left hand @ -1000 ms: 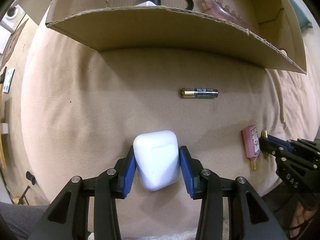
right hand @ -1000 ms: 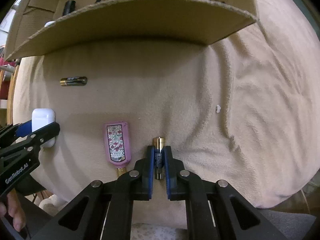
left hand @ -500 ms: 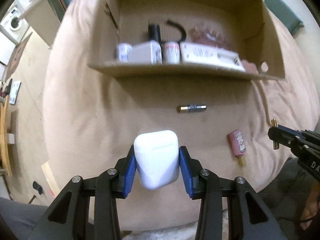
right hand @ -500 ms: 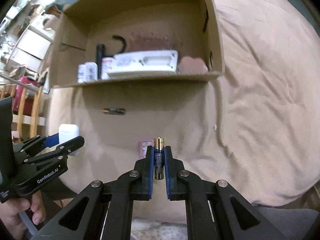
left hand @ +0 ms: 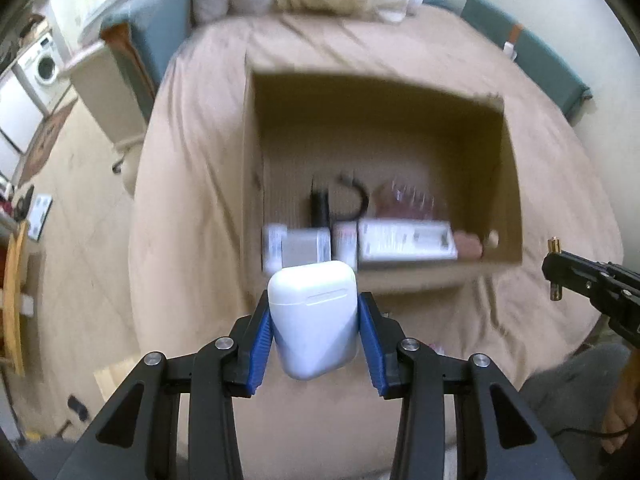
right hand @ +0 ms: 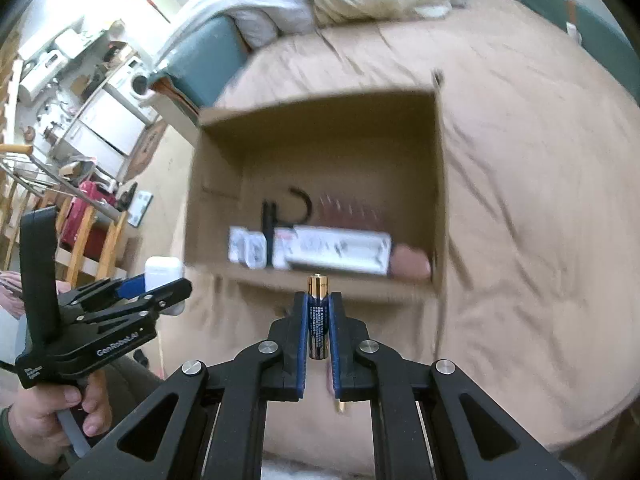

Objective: Organize rigid objects
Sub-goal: 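Carry the earbud case and battery into the box with both tools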

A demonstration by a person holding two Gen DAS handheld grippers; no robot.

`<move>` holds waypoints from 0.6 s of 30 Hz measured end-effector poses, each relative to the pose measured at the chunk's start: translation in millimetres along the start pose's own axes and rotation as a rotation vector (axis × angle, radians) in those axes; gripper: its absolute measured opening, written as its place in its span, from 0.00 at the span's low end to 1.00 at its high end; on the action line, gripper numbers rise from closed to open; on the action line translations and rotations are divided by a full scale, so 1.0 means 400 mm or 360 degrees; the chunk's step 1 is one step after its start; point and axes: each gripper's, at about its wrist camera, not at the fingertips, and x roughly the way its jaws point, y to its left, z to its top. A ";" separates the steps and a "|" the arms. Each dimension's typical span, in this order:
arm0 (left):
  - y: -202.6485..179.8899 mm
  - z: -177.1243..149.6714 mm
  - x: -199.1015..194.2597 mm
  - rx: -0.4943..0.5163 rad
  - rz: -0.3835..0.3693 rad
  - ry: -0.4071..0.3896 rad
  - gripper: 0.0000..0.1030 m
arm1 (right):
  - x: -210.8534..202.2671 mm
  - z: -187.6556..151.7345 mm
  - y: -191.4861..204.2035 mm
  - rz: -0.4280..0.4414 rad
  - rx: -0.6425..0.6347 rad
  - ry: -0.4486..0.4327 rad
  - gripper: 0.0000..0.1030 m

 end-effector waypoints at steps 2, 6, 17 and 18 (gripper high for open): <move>-0.006 0.033 -0.001 0.0020 0.0021 -0.0046 0.36 | -0.004 0.036 0.008 0.0011 -0.0020 -0.0032 0.11; -0.019 0.104 0.026 0.0047 0.0032 -0.0085 0.36 | -0.003 0.095 0.025 0.0025 -0.0045 -0.0099 0.11; -0.078 0.121 0.214 0.0207 0.0076 -0.0056 0.36 | 0.177 0.147 -0.026 -0.0008 0.0056 -0.0067 0.11; -0.083 0.115 0.228 0.0238 0.0111 -0.0066 0.36 | 0.194 0.140 -0.032 -0.0025 0.0064 -0.0046 0.11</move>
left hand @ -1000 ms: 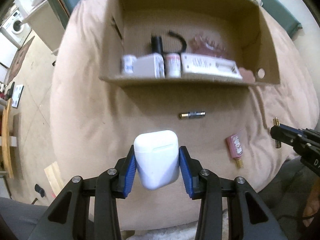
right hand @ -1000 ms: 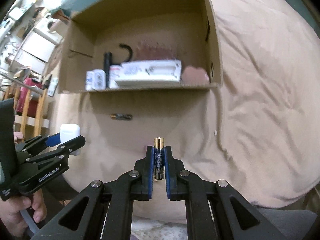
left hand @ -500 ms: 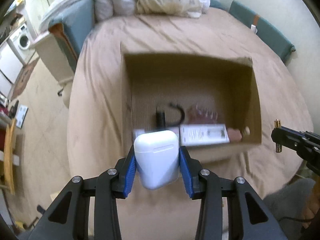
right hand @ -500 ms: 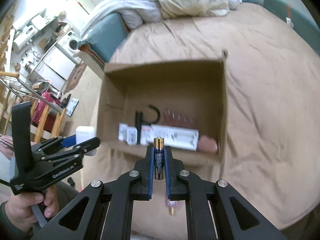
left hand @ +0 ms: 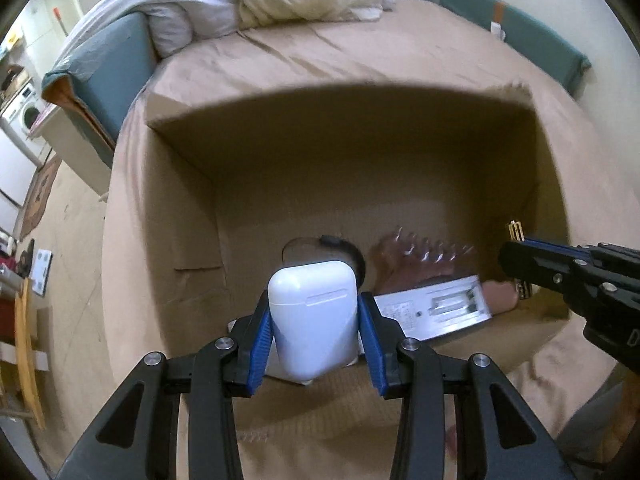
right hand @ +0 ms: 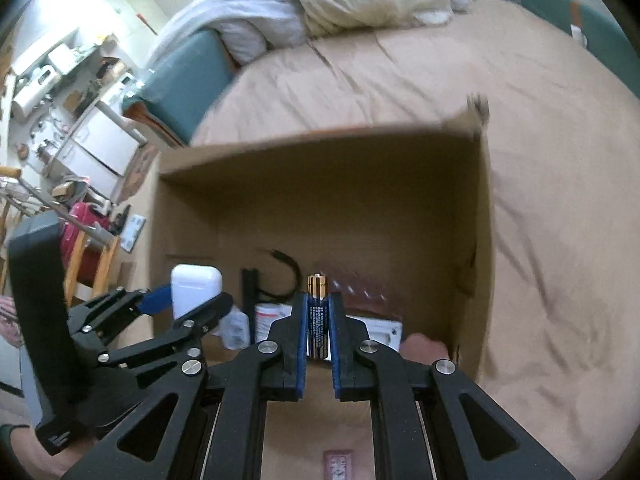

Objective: Organize rigid objects
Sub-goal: 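Carry the earbud case and battery into the box with both tools, then lower both items into the box and open both tools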

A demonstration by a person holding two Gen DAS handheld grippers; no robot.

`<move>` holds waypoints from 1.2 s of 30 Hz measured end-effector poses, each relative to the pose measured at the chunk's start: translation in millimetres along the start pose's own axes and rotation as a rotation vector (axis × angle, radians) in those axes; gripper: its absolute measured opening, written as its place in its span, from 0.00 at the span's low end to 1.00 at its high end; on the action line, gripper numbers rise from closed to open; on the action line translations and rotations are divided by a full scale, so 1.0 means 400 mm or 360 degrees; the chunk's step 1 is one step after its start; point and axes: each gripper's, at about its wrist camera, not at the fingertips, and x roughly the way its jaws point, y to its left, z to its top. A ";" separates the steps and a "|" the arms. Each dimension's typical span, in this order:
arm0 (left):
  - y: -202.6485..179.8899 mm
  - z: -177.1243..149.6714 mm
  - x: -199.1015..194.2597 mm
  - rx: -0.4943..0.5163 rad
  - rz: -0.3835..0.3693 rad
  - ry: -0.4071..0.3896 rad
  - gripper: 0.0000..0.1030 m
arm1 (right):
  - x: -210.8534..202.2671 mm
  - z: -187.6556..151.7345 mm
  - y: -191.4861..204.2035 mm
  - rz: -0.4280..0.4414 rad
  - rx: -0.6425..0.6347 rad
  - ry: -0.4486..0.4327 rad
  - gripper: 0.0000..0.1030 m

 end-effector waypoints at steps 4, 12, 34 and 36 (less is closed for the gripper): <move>-0.019 -0.008 0.033 0.0090 0.0075 -0.0016 0.36 | 0.052 -0.017 -0.013 -0.0027 0.0025 0.0070 0.11; -0.003 0.005 0.067 0.0053 0.0075 0.0011 0.36 | 0.118 -0.025 -0.006 -0.0092 -0.0019 0.0155 0.11; 0.021 0.011 0.060 -0.0014 0.0107 -0.0029 0.36 | 0.020 0.001 -0.039 -0.0001 0.0160 -0.0131 0.76; 0.014 0.011 0.051 -0.0011 0.0095 -0.0034 0.36 | 0.017 0.003 -0.034 0.0004 0.0150 -0.0137 0.76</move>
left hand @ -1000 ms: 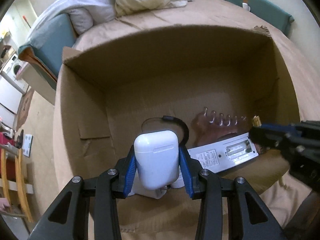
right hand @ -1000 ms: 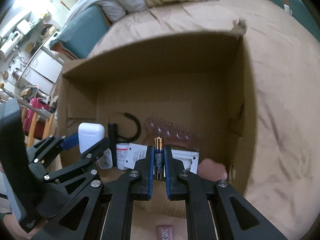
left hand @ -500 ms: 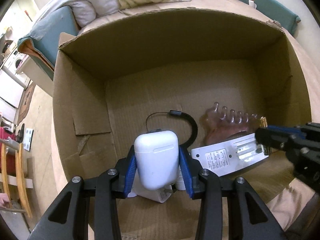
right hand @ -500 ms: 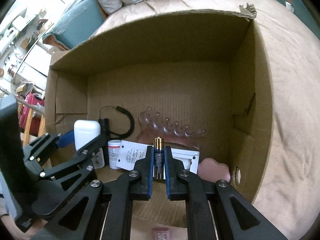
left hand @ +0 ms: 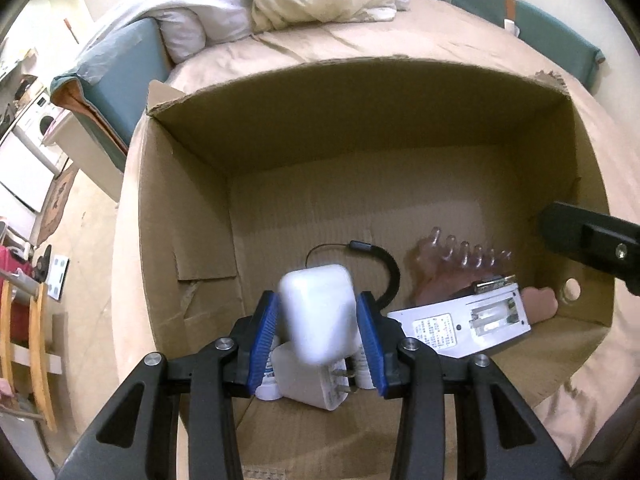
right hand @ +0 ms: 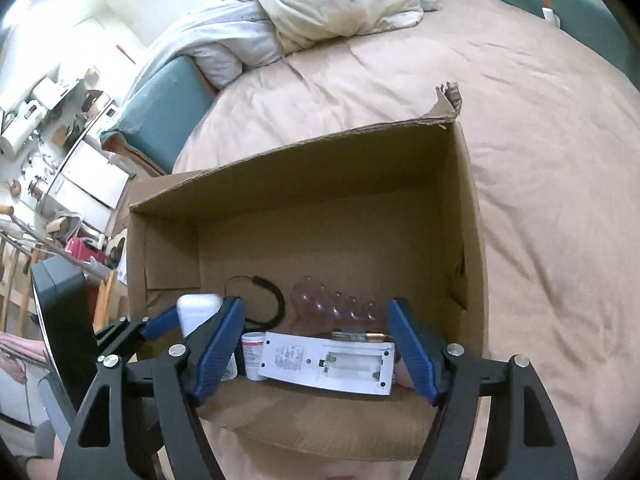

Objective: Organize rigid objects
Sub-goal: 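Lower both items into the box and open both tools, then withdraw both open tools from the box toward the remaining items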

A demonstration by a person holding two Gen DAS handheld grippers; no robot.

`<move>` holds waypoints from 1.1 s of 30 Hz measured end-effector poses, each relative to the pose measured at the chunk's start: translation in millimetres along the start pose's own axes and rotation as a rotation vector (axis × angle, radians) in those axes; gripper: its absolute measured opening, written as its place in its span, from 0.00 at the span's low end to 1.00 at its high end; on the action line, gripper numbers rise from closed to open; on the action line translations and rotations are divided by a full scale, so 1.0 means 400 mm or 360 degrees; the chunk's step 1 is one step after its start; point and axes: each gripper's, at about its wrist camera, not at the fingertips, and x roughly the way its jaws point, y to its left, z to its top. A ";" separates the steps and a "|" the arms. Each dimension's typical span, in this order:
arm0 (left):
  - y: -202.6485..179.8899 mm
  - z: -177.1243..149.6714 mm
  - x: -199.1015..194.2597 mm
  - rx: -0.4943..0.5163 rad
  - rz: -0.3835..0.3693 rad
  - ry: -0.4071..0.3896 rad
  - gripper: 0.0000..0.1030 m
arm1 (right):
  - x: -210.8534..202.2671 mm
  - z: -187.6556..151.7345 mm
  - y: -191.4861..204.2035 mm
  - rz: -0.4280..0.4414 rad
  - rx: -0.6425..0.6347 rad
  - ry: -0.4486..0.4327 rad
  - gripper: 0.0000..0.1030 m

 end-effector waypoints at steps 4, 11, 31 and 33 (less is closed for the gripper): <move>-0.005 0.003 -0.003 0.0015 -0.0052 0.0035 0.57 | 0.002 0.002 0.004 -0.0002 -0.0009 0.0004 0.76; -0.007 0.010 -0.024 0.0007 -0.0055 -0.0001 0.62 | 0.003 0.002 -0.001 -0.0015 0.0002 0.0008 0.76; 0.107 -0.079 -0.181 -0.0274 -0.0160 0.0139 0.62 | -0.160 -0.050 0.038 0.0101 -0.0010 -0.0099 0.76; 0.120 -0.106 -0.194 -0.0294 -0.0167 0.0142 0.62 | -0.160 -0.073 0.042 0.0099 -0.0011 -0.0071 0.76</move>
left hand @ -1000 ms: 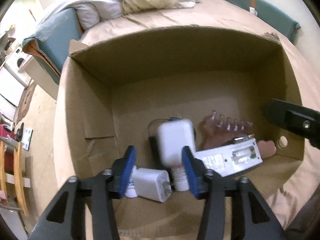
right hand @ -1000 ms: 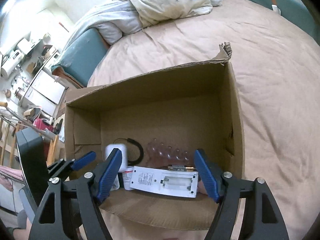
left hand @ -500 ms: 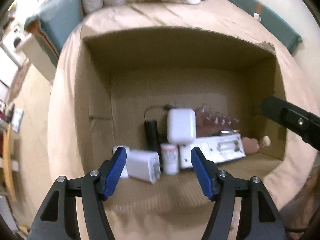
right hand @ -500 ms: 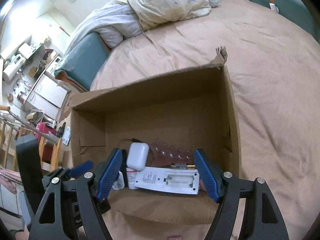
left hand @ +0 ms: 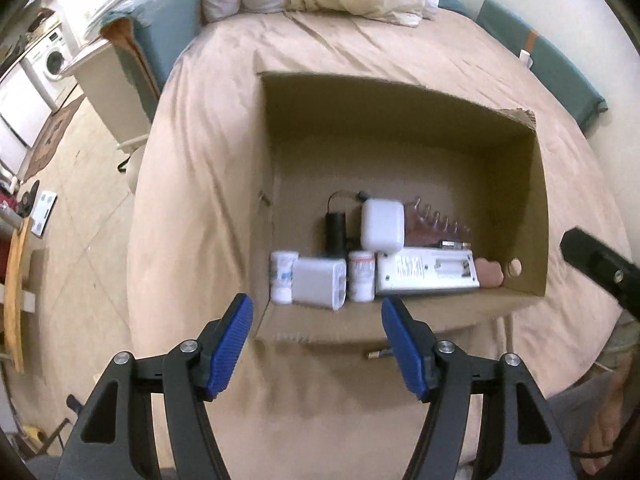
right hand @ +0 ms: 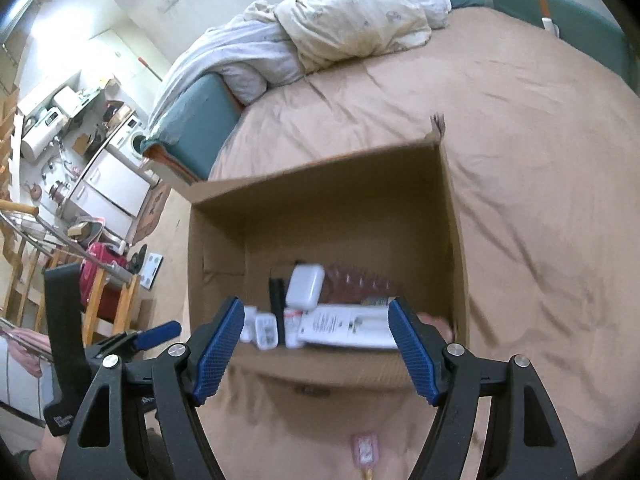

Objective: Organize rigid objects
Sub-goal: 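Withdraw both open tools from the box toward the remaining items, then grasp the pink patterned lighter with the right tool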

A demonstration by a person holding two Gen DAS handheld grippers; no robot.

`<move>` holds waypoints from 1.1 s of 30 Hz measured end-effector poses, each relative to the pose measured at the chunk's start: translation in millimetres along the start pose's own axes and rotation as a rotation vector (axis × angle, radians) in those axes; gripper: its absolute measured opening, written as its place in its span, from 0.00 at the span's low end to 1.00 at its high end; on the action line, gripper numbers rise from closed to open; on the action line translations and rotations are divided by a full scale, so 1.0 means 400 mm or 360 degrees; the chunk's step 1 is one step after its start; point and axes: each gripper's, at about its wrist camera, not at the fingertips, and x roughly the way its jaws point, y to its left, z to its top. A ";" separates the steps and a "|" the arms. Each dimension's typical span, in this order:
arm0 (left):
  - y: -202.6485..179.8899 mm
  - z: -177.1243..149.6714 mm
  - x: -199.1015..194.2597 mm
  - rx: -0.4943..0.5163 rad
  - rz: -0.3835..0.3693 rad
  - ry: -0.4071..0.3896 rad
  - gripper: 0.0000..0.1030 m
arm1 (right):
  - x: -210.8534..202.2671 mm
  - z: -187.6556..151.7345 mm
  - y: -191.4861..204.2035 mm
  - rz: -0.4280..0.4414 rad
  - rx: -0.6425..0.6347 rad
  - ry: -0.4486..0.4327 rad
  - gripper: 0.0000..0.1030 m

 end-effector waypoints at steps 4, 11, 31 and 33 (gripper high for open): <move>0.013 -0.050 -0.008 -0.0016 -0.0017 0.0044 0.62 | -0.003 -0.046 0.008 -0.0023 -0.0012 0.0046 0.76; 0.006 -0.108 -0.023 0.0008 -0.0014 0.0046 0.62 | -0.012 -0.101 0.015 -0.0061 -0.0033 0.0103 0.76; 0.008 -0.169 0.077 -0.0008 0.0018 0.0107 0.62 | 0.232 -0.348 -0.068 -0.0375 0.0011 0.0927 0.76; 0.008 -0.168 0.074 -0.0010 0.0013 0.0101 0.62 | 0.253 -0.369 -0.049 -0.0426 -0.0082 0.0982 0.76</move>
